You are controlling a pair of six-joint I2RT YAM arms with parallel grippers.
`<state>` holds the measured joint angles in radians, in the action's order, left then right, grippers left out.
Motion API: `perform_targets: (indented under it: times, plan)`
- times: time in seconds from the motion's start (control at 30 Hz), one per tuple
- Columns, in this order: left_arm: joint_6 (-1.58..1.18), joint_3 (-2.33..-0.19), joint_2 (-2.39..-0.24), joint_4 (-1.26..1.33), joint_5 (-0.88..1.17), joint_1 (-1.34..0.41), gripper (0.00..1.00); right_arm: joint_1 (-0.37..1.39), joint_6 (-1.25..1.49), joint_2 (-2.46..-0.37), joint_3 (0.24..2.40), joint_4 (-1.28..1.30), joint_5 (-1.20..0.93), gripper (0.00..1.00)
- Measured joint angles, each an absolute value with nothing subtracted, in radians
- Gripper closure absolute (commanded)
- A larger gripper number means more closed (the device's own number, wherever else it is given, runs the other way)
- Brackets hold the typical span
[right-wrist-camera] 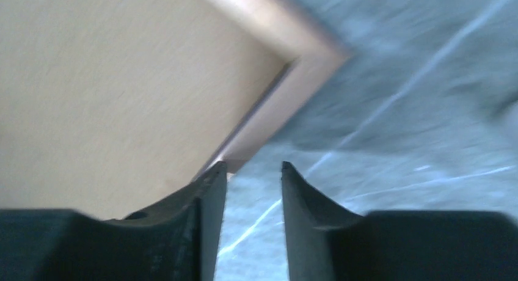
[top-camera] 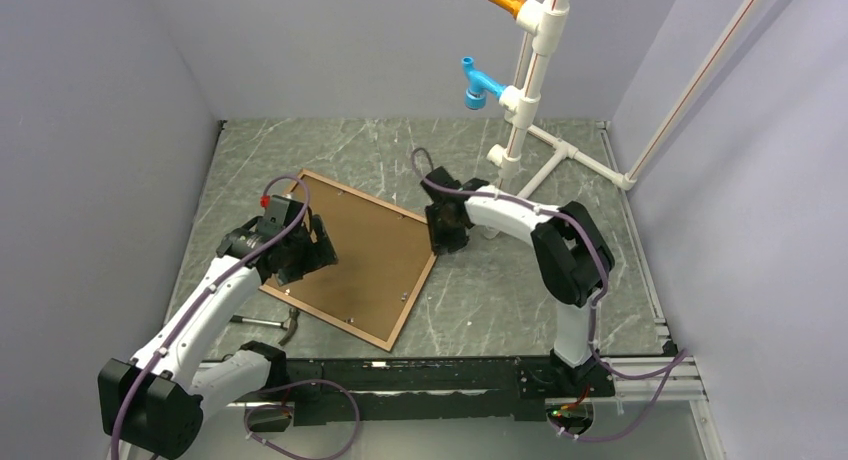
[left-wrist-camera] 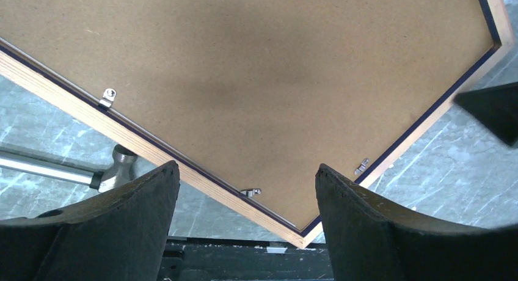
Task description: Put the photo into the frame
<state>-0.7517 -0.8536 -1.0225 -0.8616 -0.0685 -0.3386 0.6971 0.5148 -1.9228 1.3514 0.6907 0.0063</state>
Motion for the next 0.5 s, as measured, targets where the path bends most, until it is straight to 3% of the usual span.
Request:
perform_targets:
  times: [0.13,0.5]
  plan:
    - [-0.742,-0.841,-1.024,-0.861,-0.068,-0.319,0.15,0.603,0.478,-1.920,1.350,0.664,0.054,0.29]
    - [-0.742,-0.812,-1.025,-0.847,-0.049,-0.311,0.16,0.701,0.547,-1.808,1.154,0.596,-0.100,0.19]
